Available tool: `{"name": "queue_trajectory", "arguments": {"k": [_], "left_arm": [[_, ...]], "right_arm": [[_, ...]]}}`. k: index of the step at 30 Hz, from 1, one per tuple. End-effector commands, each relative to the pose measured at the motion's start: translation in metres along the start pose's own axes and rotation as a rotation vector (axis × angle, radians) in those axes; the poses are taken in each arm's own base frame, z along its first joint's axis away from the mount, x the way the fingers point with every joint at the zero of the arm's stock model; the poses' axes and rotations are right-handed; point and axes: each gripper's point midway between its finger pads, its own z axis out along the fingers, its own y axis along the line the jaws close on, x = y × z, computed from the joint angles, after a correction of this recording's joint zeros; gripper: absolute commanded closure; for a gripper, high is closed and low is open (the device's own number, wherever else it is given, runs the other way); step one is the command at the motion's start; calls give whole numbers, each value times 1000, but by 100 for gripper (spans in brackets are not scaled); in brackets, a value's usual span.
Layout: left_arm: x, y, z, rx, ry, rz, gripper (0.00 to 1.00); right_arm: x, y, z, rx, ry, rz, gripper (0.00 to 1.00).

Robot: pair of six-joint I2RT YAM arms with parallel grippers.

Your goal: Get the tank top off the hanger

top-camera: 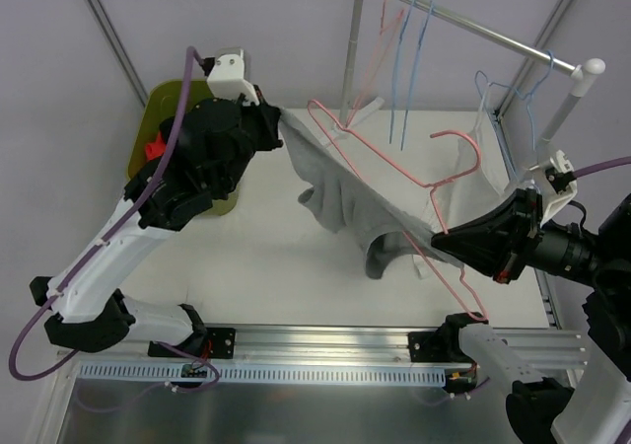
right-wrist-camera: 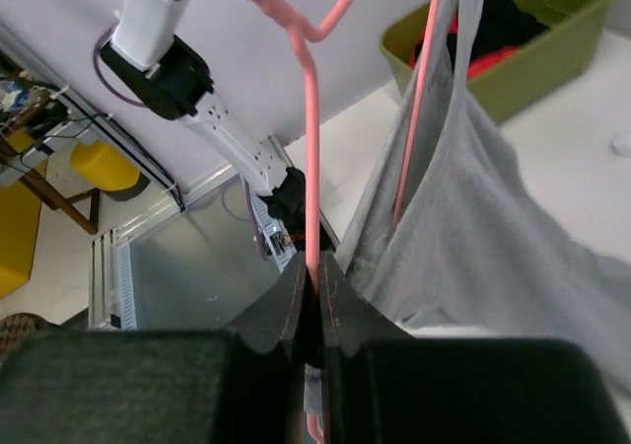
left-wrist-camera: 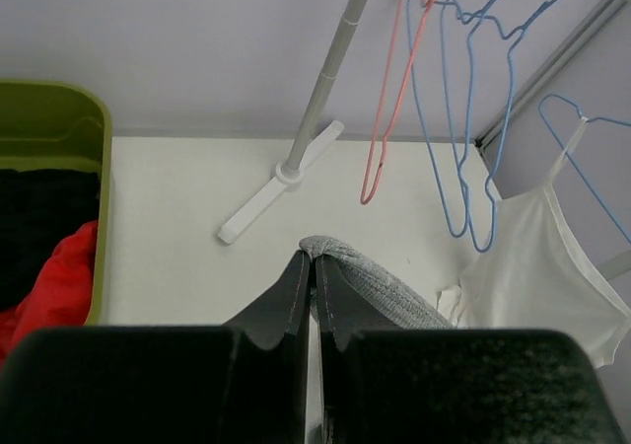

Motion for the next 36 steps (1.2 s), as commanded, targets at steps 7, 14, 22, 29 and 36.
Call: {"name": "queue_trajectory", "arguments": {"k": [7,14,22,29,36], "left_arm": [[12,-35,-74,503,42,-110,100],[99,-109,-169,1242,479,-80,100],[227,-43,-101,703,679,-89,100],[269,7,-81,421,708,-45,100],[287,7,-71,386,765,-21,85]], "right_arm": [[-100,-6,14,-66,-447,-148,100],[-178,-28,45,-193,-751,-264,100],[-201,-88,47,217,-723,-208,100],[-90,-157,-24,804,-438,-9,100],[-20,-197,-9,906,-234,132,100]]}}
